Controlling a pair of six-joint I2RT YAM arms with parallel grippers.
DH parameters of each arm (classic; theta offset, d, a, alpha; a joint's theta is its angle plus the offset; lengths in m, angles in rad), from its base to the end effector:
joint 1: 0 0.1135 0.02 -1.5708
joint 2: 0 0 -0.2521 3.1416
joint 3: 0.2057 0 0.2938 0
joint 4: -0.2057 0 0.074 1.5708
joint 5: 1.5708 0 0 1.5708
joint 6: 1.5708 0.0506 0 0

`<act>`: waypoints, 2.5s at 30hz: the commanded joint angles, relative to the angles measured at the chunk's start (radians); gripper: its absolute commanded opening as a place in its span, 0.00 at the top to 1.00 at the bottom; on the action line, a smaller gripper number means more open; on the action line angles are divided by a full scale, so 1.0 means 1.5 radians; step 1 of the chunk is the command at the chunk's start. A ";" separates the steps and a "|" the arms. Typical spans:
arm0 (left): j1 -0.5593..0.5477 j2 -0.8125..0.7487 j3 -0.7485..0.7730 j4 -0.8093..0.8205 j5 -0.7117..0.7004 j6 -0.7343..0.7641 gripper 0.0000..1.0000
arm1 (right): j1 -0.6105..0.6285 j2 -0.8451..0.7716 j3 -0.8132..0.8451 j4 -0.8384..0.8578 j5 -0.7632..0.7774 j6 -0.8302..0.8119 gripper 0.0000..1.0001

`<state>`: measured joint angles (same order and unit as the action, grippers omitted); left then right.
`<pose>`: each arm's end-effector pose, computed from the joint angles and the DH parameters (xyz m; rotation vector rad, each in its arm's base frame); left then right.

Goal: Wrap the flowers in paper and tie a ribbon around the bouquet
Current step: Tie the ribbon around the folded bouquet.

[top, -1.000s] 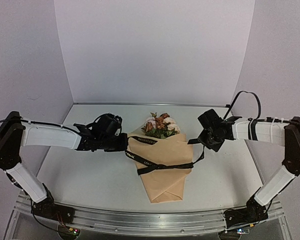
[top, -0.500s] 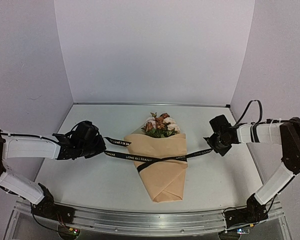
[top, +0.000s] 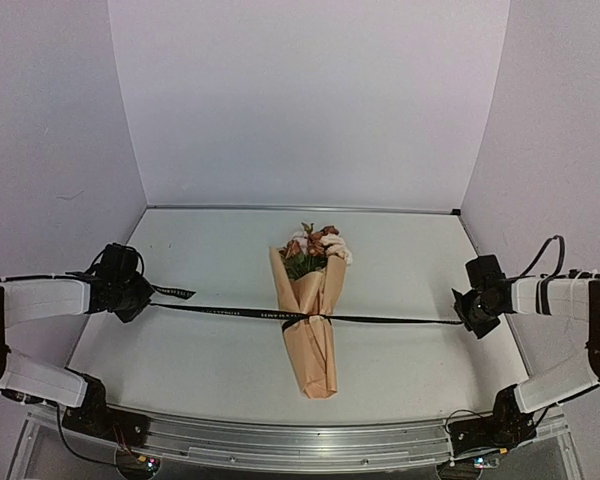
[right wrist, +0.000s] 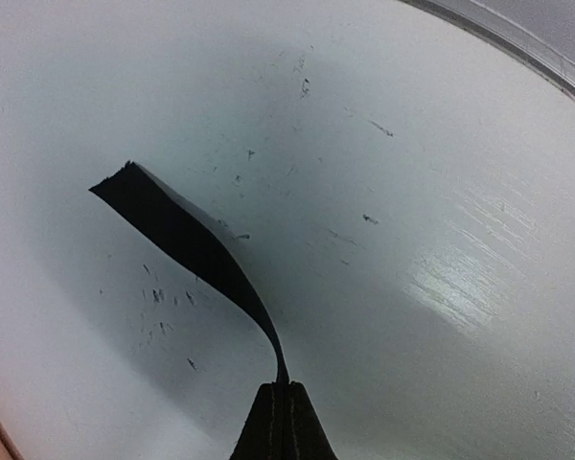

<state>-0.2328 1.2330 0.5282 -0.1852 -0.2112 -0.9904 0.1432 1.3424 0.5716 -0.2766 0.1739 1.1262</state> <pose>0.2672 -0.0525 0.1148 -0.9927 2.2451 -0.2860 0.2714 0.0303 0.0945 1.2856 2.2725 0.2313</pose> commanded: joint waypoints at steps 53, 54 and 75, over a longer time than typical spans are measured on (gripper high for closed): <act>-0.241 0.028 0.034 0.133 0.176 -0.397 0.31 | 0.415 -0.036 0.077 0.004 -0.023 0.335 0.23; -0.257 0.040 0.030 0.162 0.182 -0.422 0.30 | 0.426 -0.023 0.080 0.014 -0.022 0.346 0.23; -0.392 0.355 0.112 0.459 0.199 -0.661 0.29 | 0.454 0.129 0.054 0.170 -0.061 0.404 0.26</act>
<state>-0.8156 1.7013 0.6424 0.3905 0.0847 -1.9148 0.8173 1.4979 0.6605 -0.0821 0.0879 1.7172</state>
